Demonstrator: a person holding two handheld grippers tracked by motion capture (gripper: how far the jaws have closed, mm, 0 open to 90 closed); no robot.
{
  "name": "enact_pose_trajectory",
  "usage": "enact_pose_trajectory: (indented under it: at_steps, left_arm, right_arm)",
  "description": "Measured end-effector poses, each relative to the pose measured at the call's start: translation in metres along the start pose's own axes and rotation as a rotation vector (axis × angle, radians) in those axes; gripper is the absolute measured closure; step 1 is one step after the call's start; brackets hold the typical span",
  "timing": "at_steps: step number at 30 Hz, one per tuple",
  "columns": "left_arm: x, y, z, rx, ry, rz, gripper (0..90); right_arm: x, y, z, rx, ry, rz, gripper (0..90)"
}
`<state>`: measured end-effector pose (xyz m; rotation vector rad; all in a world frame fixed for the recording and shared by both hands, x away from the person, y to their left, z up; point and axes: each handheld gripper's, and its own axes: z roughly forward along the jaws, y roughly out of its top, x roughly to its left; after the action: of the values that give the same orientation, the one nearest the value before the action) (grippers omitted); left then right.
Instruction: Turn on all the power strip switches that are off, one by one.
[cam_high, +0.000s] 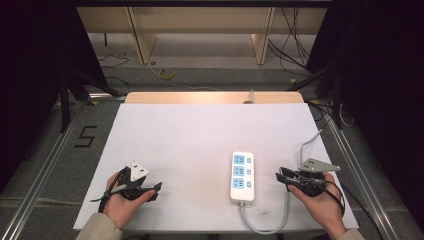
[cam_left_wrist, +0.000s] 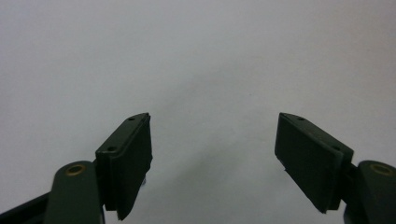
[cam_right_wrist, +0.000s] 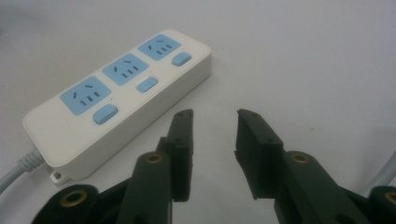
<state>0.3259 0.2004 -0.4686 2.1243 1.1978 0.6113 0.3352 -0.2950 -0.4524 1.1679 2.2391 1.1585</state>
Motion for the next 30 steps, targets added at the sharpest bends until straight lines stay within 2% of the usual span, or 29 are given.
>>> enact_pose_trajectory:
  at_steps: [5,11,22,30]
  left_arm:
    - [-0.002,0.000,-0.001,-0.001,-0.003,-0.001,27.3]
    - [-0.002,0.000,0.000,-0.006,-0.003,0.005,27.3]
    - [-0.002,0.000,0.000,-0.007,-0.004,0.011,27.1]
    - [-0.002,0.001,0.000,-0.008,-0.002,0.014,27.2]
  right_arm:
    - [0.001,0.006,-0.004,0.026,-0.015,-0.027,82.4]
    - [0.005,0.013,-0.003,0.073,-0.012,-0.051,90.0]
    - [0.010,0.021,0.002,0.167,-0.001,-0.064,90.0]
    - [0.016,0.027,0.006,0.182,0.007,-0.064,90.0]
